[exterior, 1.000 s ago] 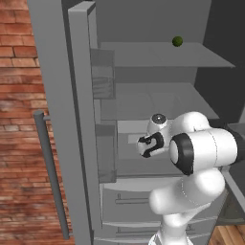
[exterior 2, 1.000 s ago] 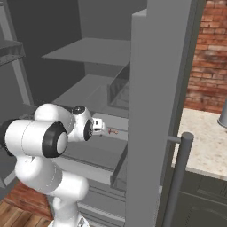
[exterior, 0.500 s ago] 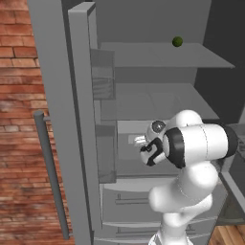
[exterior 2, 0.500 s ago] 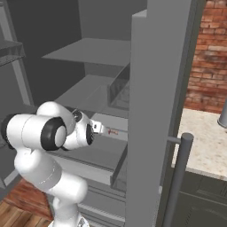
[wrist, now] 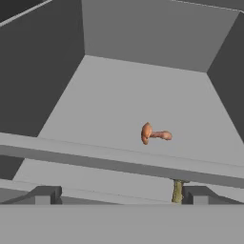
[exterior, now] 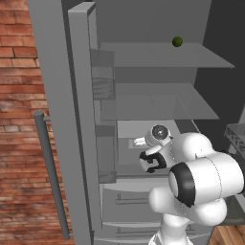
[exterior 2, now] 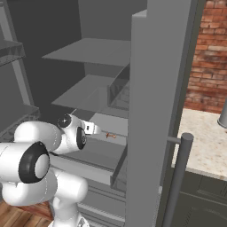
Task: Place the mushrooms inside the fridge drawer. Close the drawer after placing the vegetables.
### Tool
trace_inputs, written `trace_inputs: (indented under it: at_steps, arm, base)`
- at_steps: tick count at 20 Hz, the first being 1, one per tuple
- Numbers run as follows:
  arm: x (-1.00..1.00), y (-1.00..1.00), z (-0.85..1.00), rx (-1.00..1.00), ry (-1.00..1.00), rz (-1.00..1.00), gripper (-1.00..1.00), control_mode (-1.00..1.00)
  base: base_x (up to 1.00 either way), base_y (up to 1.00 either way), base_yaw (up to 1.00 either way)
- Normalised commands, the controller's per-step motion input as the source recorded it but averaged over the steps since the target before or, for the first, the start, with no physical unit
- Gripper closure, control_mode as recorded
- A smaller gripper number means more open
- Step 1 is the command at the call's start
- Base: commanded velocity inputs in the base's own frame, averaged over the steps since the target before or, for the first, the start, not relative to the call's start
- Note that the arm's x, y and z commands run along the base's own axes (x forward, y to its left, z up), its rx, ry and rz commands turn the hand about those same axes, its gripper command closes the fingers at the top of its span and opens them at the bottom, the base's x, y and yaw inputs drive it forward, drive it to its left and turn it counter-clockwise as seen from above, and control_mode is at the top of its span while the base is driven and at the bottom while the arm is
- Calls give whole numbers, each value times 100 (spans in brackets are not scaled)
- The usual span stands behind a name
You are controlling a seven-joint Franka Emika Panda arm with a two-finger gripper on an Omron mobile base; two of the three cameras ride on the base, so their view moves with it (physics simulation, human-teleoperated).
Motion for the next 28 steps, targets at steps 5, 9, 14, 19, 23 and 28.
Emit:
trace_inputs:
  at_steps: [5, 9, 14, 19, 23, 28]
  arm:
    - [31, 0, 45, 0, 0, 0, -100, -100]
    - [64, 0, 12, 0, 0, 0, -100, -100]
    - [24, 0, 12, 0, -3, 0, -100, -100]
    - [-97, -12, 5, 0, -7, 0, -100, -100]
    - [-97, -1, 0, 0, 1, 0, -100, -100]
    - [-22, 0, -9, 0, 22, 0, -100, -100]
  base:
    - [0, 0, 0]
    - [0, 0, 0]
    - [0, 0, 0]
    - [0, 0, 0]
    - [0, 0, 0]
    - [0, 0, 0]
